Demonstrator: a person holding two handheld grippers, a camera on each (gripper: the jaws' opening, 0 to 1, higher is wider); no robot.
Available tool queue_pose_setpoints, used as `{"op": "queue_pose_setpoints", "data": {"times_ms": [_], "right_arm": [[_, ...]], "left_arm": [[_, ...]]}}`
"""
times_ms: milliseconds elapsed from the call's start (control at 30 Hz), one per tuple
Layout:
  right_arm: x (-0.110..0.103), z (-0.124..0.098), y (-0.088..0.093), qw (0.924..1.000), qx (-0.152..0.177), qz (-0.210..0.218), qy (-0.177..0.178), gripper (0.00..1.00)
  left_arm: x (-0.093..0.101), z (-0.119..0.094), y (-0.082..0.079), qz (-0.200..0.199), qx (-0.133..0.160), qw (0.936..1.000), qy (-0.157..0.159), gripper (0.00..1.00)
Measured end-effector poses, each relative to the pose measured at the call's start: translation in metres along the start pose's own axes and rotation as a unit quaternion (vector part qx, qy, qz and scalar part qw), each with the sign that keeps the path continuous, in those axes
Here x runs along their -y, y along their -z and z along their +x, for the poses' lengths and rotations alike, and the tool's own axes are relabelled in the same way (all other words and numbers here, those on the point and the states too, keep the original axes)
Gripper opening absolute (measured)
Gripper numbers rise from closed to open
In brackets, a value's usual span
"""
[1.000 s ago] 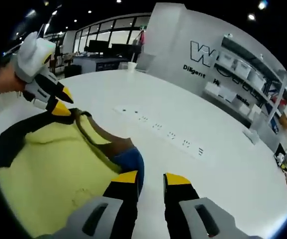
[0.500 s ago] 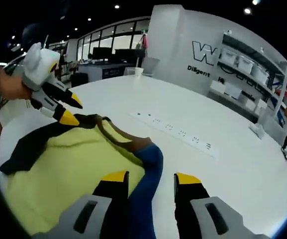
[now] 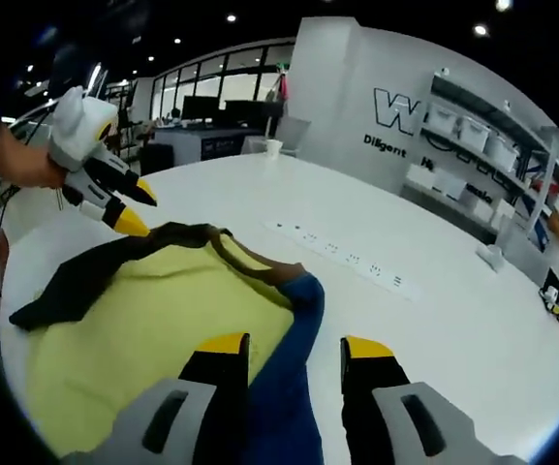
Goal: Fold the garment on the visible template until the final outline fits inside the template.
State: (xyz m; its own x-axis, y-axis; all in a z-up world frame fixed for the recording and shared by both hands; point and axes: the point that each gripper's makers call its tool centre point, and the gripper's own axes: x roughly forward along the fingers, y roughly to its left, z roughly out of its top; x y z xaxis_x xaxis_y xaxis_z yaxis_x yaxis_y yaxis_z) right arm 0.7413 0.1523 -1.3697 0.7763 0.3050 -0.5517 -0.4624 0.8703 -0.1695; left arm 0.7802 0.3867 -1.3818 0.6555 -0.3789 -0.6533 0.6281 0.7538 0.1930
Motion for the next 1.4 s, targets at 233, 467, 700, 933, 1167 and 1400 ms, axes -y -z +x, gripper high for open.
{"op": "queue_pose_setpoints", "data": {"times_ms": [233,467,700,933,1167,1400], "right_arm": [[-0.007,-0.018,0.007,0.9999,0.002,0.015,-0.001,0.40],[-0.017,-0.033,0.011,0.9996,0.002,0.027,-0.009,0.48],[-0.030,-0.045,0.013,0.9990,0.000,0.038,-0.023,0.56],[-0.040,-0.052,0.013,0.9986,-0.001,0.042,-0.033,0.64],[-0.047,-0.058,0.016,0.9981,-0.005,0.049,-0.037,0.69],[-0.050,-0.066,0.019,0.9977,-0.011,0.056,-0.034,0.74]], "left_arm": [[0.019,-0.020,0.010,0.004,0.002,0.9999,0.012,0.49],[0.029,-0.038,0.016,-0.008,0.009,0.9998,0.017,0.59],[0.036,-0.054,0.027,-0.020,0.007,0.9996,0.018,0.66],[0.036,-0.067,0.032,-0.019,0.008,0.9996,0.019,0.71],[0.038,-0.081,0.031,-0.016,0.013,0.9995,0.026,0.71],[0.047,-0.092,0.033,-0.009,0.015,0.9992,0.036,0.71]]}}
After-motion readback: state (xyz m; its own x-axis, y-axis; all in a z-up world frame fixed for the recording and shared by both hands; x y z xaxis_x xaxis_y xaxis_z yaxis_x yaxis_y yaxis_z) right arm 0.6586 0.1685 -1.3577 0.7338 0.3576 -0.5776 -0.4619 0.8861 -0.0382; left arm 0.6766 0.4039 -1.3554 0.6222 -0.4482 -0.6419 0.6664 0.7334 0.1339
